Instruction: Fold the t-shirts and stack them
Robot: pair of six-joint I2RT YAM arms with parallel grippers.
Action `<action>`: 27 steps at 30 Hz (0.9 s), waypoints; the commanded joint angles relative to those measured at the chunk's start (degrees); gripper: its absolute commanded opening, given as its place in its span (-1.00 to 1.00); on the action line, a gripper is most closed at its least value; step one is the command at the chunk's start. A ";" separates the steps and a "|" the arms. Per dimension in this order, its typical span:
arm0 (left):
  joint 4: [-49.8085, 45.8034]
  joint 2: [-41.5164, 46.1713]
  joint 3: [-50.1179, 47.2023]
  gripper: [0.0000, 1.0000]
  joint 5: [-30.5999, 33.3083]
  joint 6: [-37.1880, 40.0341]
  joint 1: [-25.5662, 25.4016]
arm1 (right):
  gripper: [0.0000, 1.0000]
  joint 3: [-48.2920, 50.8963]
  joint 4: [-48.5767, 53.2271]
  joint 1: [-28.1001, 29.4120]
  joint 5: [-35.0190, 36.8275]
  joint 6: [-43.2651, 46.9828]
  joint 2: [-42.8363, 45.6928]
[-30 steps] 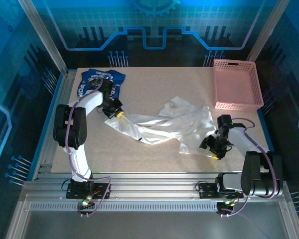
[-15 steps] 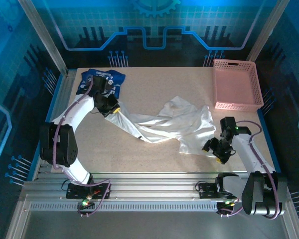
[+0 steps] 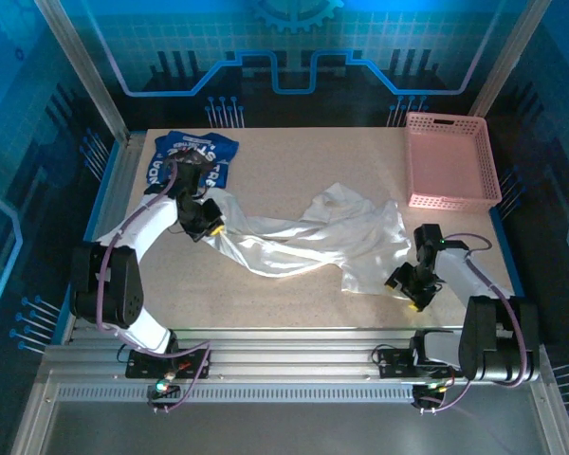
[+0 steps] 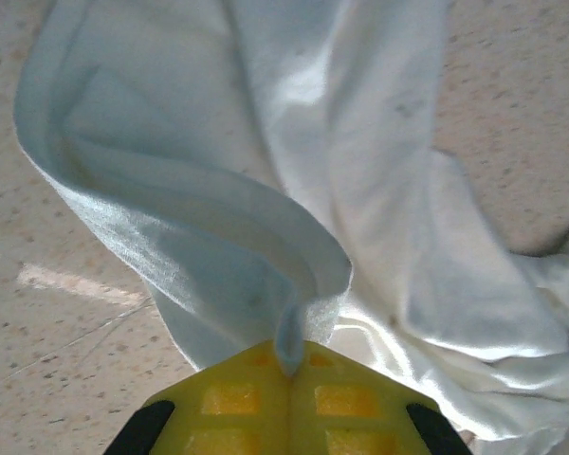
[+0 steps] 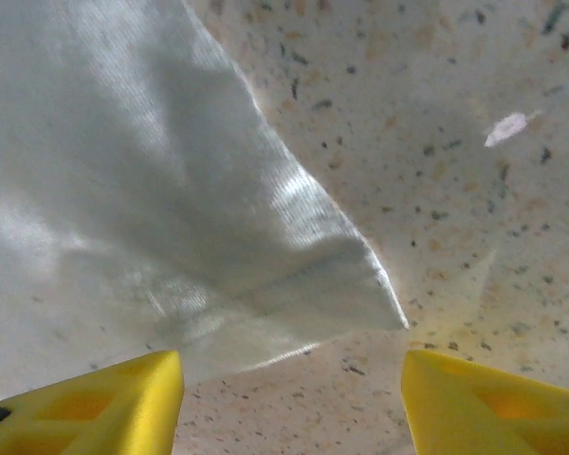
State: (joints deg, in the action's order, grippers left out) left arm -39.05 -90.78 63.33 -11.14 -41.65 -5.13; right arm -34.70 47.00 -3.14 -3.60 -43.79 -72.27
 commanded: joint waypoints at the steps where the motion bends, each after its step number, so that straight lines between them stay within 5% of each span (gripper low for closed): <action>1: 0.32 2.53 -3.31 -0.98 1.99 0.17 0.81 | 0.26 0.96 -2.57 -0.73 0.14 -0.94 -1.22; 13: 1.71 8.90 -13.51 -0.93 6.61 -3.76 3.82 | 0.08 1.91 -5.49 -0.73 0.52 -0.50 -4.17; 23: 2.19 13.81 -18.06 -1.00 7.29 -7.26 6.00 | -0.73 1.65 -5.98 -0.72 0.09 0.37 -4.54; 27: 1.81 15.10 -17.99 -1.00 6.98 -7.32 6.00 | -0.77 1.50 -4.71 -0.73 0.32 0.37 -2.34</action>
State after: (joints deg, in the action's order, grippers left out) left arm -36.95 -77.43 45.56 -5.13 -48.01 0.60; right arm -34.70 46.39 -3.79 -1.69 -43.53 -74.83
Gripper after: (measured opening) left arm 0.053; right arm 0.120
